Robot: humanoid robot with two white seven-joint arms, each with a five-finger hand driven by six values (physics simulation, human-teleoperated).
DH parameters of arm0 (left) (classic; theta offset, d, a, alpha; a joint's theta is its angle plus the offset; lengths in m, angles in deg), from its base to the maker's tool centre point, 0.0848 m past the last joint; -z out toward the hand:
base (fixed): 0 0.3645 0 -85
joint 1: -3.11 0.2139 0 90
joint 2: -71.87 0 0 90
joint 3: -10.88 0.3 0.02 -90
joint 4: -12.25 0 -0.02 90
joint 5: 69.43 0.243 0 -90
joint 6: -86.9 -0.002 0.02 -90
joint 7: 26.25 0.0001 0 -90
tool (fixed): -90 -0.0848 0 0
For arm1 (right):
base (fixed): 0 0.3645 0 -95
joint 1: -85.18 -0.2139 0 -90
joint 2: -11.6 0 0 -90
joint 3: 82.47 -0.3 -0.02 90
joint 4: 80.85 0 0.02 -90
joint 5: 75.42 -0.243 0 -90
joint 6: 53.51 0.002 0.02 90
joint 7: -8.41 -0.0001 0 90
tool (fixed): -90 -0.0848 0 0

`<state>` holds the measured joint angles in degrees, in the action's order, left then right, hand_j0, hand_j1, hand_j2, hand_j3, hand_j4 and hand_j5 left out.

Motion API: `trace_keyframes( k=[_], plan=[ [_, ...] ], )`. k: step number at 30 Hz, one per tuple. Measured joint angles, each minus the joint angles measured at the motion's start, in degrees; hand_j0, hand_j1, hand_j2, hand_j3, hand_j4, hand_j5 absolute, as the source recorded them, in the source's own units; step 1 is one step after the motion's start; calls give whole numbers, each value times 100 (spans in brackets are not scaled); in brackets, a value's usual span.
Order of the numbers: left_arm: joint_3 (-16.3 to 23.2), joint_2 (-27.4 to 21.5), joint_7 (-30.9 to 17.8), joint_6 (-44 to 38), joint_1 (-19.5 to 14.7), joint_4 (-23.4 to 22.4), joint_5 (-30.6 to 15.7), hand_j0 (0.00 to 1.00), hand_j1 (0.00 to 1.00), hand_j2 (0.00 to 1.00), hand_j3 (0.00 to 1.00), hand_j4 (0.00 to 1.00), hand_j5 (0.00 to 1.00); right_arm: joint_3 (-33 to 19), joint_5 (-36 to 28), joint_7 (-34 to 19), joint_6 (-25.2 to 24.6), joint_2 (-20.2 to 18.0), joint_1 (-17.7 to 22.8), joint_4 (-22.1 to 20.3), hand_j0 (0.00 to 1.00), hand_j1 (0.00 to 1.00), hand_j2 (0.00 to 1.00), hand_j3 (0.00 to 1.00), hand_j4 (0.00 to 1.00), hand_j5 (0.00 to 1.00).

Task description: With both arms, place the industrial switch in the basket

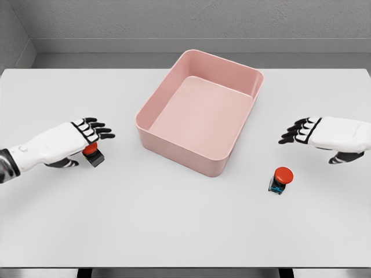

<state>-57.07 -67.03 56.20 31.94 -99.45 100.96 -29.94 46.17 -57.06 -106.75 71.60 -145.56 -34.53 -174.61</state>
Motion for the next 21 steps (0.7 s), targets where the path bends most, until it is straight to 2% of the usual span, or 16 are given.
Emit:
trace_keyframes(
  k=[4, 5, 7, 8, 9, 10, 11, 16, 17, 21],
  plan=[
    [29, 5, 10, 0, 0, -20, 11, 99, 99, 99, 99, 99, 99, 41, 6, -64, 1, 6, -9, -96, 100, 100, 100, 100, 100, 100],
    [31, 4, 12, 0, 0, -31, 12, 94, 94, 94, 94, 94, 94, 66, 6, -32, 1, 24, -9, -114, 100, 100, 100, 100, 100, 100],
    [35, 3, 12, 0, 9, -48, 14, 76, 76, 76, 76, 76, 76, 131, 1, 95, 0, 51, 9, -134, 100, 100, 100, 100, 100, 100],
    [51, 3, 13, 0, 0, -53, 14, 74, 74, 74, 74, 74, 74, 199, -5, 146, -1, 59, 9, -140, 100, 100, 100, 100, 100, 100],
    [68, 4, 13, 0, 0, -57, 15, 66, 66, 66, 66, 66, 66, 269, -9, 184, -1, 71, 9, -144, 100, 100, 100, 100, 100, 100],
    [81, 5, 12, 0, 0, -59, 15, 66, 66, 66, 66, 66, 66, 324, -12, 211, 0, 96, 9, -148, 100, 100, 100, 100, 100, 100],
    [92, 7, 10, 0, 0, -61, 15, 60, 60, 60, 60, 60, 60, 366, -14, 228, 0, 116, 9, -151, 100, 100, 100, 100, 100, 100],
    [110, 9, 20, -3, 0, -58, 6, 49, 49, 49, 49, 49, 49, 566, -18, 263, -1, 200, 9, -157, 100, 100, 100, 100, 100, 100],
    [111, 6, 23, -3, 0, -57, 2, 44, 44, 44, 44, 44, 44, 604, -18, 263, -1, 235, 9, -157, 100, 100, 100, 100, 100, 100],
    [109, -3, 34, -2, 0, -22, -14, 41, 41, 41, 41, 41, 41, 753, -18, 264, -1, 370, 9, -156, 99, 99, 99, 99, 99, 99]
  ],
)
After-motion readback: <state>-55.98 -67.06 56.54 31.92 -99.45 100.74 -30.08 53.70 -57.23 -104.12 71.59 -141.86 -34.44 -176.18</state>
